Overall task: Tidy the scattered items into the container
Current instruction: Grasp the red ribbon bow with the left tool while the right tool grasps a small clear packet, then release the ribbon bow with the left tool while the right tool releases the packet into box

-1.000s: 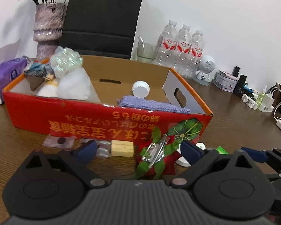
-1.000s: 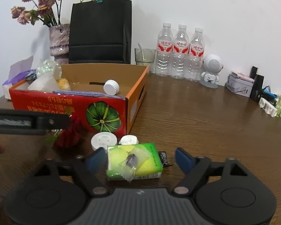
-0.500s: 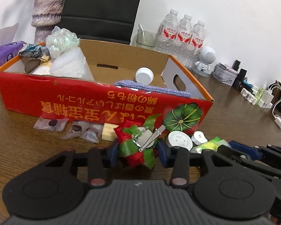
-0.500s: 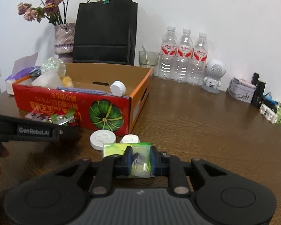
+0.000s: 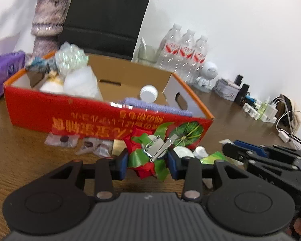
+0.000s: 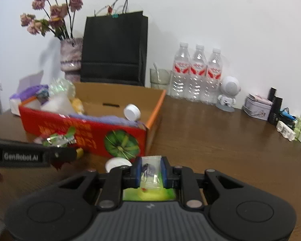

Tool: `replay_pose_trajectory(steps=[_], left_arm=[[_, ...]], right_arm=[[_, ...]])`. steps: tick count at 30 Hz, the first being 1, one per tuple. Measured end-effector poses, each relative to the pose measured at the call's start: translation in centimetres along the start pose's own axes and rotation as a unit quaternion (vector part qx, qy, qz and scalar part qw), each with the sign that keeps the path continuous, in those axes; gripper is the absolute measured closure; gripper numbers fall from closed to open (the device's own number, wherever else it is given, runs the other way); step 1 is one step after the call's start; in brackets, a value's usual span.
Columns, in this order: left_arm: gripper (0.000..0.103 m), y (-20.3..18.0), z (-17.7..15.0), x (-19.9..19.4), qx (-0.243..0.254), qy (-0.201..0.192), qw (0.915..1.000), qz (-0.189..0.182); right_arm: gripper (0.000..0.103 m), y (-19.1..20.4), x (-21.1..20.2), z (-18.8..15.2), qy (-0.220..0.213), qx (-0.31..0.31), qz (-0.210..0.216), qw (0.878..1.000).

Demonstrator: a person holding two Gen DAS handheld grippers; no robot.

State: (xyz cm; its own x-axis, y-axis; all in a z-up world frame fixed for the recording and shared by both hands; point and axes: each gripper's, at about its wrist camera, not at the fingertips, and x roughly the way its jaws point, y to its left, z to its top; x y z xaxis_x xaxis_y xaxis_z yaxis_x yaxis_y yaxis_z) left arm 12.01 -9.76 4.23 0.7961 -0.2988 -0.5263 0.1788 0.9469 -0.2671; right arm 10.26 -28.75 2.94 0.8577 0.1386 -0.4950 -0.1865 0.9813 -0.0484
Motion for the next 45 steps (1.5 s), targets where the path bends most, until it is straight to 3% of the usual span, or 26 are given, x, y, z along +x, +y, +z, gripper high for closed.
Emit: replay_pose_trajectory(steps=[6,11,14,18,27,40,45], left_arm=[[0.063,0.0,2.0,-2.8,0.025,-0.057,0.998,-0.007],[0.063,1.1,5.4,-3.2,0.009,-0.083,0.9965,-0.007],[0.063,2.3,7.2,-2.5,-0.006,-0.089,0.996,-0.004],[0.063,4.1,9.1,-0.7,-0.02,-0.082,0.9965,0.001],[0.063,6.7,11.1,2.7,-0.022,-0.066,0.9971,0.032],[0.062,5.8,11.1,6.6,-0.021,-0.044,0.9963,0.071],[0.062,5.9,11.1,7.0,-0.005,-0.042,0.9957,0.082]], right_arm=[[0.085,1.4,-0.5,2.6,-0.027,0.016,0.039,0.999],[0.085,2.5,0.4,5.8,-0.038,0.029,0.068,0.997],[0.085,3.4,1.9,7.6,-0.037,0.024,0.064,0.997],[0.085,4.5,4.4,9.1,-0.028,0.034,0.073,0.996],[0.085,7.1,8.8,10.6,0.002,0.003,0.05,0.999],[0.084,5.1,13.1,12.1,0.025,-0.008,0.071,0.997],[0.084,4.7,14.7,11.2,0.057,0.021,0.098,0.993]])
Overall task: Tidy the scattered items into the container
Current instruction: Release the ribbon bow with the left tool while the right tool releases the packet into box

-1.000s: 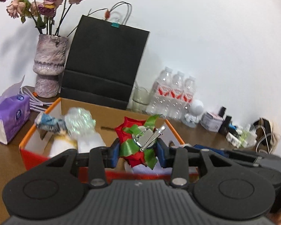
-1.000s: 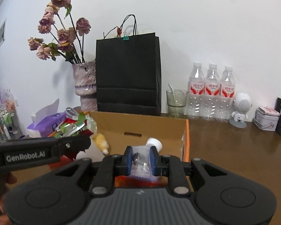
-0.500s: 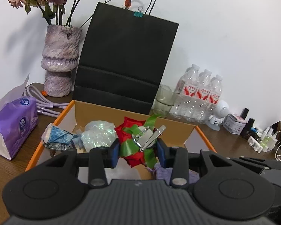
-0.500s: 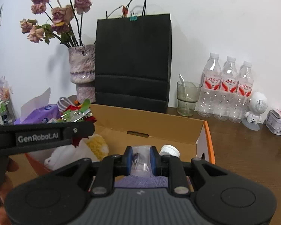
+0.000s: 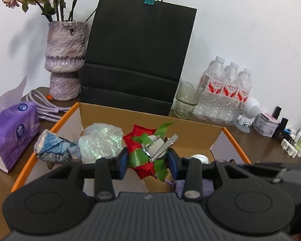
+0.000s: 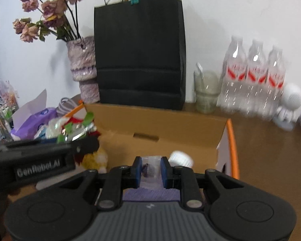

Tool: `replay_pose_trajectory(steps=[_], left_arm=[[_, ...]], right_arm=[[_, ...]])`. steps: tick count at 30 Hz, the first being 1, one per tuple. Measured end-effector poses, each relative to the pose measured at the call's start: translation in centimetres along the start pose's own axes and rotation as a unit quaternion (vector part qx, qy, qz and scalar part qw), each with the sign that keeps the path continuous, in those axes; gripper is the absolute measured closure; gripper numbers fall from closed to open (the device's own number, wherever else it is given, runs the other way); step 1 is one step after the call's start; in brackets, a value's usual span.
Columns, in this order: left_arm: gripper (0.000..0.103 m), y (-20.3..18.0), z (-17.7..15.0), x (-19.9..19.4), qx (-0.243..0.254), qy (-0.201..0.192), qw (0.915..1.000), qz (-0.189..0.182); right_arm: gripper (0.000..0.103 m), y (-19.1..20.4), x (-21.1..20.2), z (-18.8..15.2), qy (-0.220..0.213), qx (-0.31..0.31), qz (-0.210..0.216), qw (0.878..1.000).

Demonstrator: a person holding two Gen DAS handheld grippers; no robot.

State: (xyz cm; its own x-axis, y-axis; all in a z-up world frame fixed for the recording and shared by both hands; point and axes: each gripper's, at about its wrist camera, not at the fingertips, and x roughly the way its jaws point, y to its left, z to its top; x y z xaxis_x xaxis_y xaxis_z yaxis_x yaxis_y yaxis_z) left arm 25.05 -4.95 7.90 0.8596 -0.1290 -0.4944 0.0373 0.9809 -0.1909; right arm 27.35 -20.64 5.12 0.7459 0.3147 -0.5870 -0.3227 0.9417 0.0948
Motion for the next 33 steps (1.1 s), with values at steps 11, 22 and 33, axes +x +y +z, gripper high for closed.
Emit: replay_pose_trajectory(steps=[11,22,33], left_arm=[[0.006,2.1,1.3,-1.7,-0.059,-0.035,0.9974,-0.021],[0.0,3.9,1.0,-8.6,-0.062,-0.04,0.997,-0.022],[0.0,5.4,-2.7,-15.5,0.001,-0.02,0.9998,0.009]], right_arm=[[0.026,1.8,-0.9,-0.2,0.001,-0.025,-0.004,1.0],[0.0,4.4,-8.5,-1.9,-0.038,-0.017,-0.029,0.999],[0.0,7.1,-14.6,-4.1,-0.052,-0.015,-0.053,0.997]])
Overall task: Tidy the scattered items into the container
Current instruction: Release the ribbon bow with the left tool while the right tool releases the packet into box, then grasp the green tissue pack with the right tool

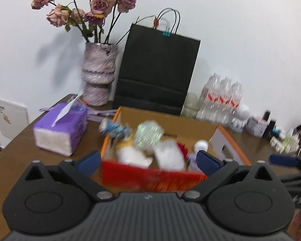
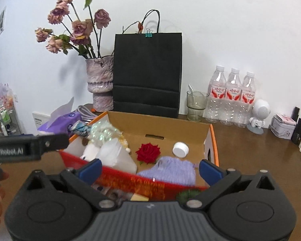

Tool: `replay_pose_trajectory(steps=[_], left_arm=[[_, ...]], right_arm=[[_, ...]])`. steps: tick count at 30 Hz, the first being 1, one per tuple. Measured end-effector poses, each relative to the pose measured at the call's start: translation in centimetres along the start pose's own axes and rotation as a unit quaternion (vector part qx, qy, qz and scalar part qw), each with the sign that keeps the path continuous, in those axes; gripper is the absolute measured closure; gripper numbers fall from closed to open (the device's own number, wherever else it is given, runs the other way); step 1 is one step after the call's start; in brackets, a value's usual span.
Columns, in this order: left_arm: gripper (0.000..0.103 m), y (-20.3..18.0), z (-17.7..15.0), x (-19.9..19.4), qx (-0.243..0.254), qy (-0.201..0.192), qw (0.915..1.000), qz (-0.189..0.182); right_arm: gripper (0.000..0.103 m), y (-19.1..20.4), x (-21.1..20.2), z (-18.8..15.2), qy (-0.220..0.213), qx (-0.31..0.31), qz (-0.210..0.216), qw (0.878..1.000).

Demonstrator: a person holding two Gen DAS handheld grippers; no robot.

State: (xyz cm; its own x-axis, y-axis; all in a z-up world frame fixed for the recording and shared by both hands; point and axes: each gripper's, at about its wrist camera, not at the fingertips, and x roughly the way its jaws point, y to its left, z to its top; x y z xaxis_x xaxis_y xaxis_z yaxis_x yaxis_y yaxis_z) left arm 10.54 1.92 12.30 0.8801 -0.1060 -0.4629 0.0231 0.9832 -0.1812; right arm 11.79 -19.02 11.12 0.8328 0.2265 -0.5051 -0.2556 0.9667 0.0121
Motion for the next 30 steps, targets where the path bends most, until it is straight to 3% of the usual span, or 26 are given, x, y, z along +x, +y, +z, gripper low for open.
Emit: replay_pose_trajectory(steps=[10,16,20,26,30], left_arm=[[0.0,1.8,-6.3,-2.7,0.022,0.058,0.998,0.012],[0.0,1.9,-8.8,-3.1,0.021,0.075,0.9969,-0.005],[0.0,1.2,-9.1,-2.3,0.031,0.085,0.9959,-0.003],[0.004,0.2,-8.3,-0.4,0.046,0.065,0.9967,0.013],[0.005,0.3,-7.5,1.9,0.026,0.069,0.9969,0.028]], right_arm=[[0.0,-0.8,-3.4,-7.6,0.049,-0.014,-0.018,0.999],[0.0,-1.5,-4.0,-11.2,0.068,-0.041,-0.05,0.996],[0.002,-1.9,-3.8,-11.8,0.064,-0.042,-0.063,0.995],[0.006,-3.5,-2.4,-11.5,0.059,-0.021,-0.072,0.995],[0.014,-5.5,-0.6,-11.4,0.066,0.014,-0.074,0.995]])
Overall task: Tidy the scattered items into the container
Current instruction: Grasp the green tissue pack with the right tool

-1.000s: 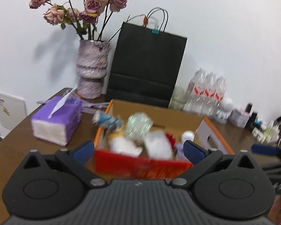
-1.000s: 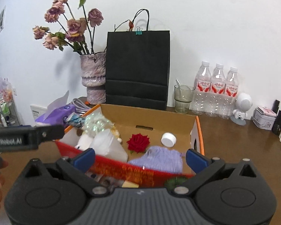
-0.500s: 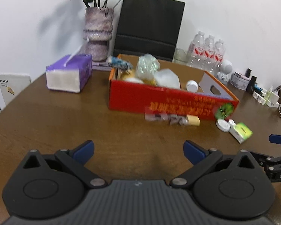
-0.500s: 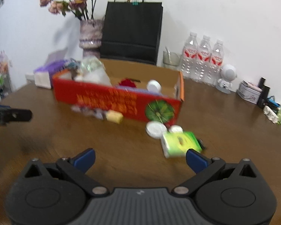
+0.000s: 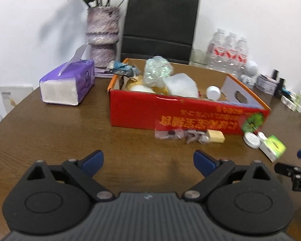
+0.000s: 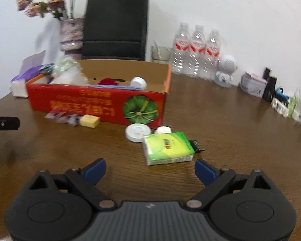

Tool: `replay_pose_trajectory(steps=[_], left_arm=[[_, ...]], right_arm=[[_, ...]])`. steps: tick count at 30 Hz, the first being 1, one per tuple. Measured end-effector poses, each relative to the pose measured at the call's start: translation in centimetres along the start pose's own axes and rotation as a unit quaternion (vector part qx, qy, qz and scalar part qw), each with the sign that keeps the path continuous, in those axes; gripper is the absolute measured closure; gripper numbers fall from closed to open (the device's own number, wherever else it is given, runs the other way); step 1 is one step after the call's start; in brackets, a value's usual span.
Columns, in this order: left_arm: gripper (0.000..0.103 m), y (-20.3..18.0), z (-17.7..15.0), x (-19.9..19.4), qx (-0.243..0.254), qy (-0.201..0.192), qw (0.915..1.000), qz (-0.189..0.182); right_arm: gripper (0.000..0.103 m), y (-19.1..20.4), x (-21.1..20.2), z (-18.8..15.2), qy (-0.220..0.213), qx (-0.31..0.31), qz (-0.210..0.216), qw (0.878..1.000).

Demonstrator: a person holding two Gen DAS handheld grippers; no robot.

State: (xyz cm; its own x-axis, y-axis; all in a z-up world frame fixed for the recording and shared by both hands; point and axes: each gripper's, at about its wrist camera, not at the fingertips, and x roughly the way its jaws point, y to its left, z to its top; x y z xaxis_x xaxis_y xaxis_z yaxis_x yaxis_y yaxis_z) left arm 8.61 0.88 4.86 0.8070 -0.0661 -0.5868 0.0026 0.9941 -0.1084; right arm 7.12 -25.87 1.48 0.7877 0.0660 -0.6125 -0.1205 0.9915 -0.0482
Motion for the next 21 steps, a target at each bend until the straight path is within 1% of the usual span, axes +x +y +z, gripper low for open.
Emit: replay_pose_trajectory(steps=[3,5,9,12,14,16,19,21], left_arm=[[0.011,0.0,0.7,1.7,-0.015,0.008,0.9999,0.001],[0.015,-0.1,1.2,3.0,-0.017,0.013,0.9998,0.002],[0.015,-0.8,1.7,5.1,-0.005,0.029,0.9996,-0.005],[0.014,-1.3,2.0,6.5,-0.001,0.033,0.9994,0.002],[0.015,-1.4,2.2,7.4,-0.007,0.038,0.9992,-0.003],[0.014,-1.6,2.4,8.3,-0.006,0.042,0.9991,-0.002],[0.015,-2.2,2.5,9.1,0.01,0.036,0.9992,0.012],[0.018,-2.5,2.4,9.4,0.018,0.032,0.9991,0.024]], right_arm=[[0.015,-0.8,1.5,0.2,0.01,0.013,0.006,1.0],[0.015,-1.1,2.4,0.5,0.013,0.008,-0.001,1.0],[0.015,-1.3,4.1,1.4,0.018,-0.014,-0.009,1.0],[0.015,-1.4,5.4,2.1,0.022,-0.028,-0.014,0.999],[0.015,-1.5,6.1,2.4,0.025,-0.025,-0.014,0.999],[0.015,-1.8,6.8,2.6,0.028,-0.014,-0.005,0.999],[0.015,-1.9,7.0,2.4,0.019,-0.008,-0.001,1.0],[0.022,-1.8,6.9,2.2,0.014,-0.008,0.002,1.0]])
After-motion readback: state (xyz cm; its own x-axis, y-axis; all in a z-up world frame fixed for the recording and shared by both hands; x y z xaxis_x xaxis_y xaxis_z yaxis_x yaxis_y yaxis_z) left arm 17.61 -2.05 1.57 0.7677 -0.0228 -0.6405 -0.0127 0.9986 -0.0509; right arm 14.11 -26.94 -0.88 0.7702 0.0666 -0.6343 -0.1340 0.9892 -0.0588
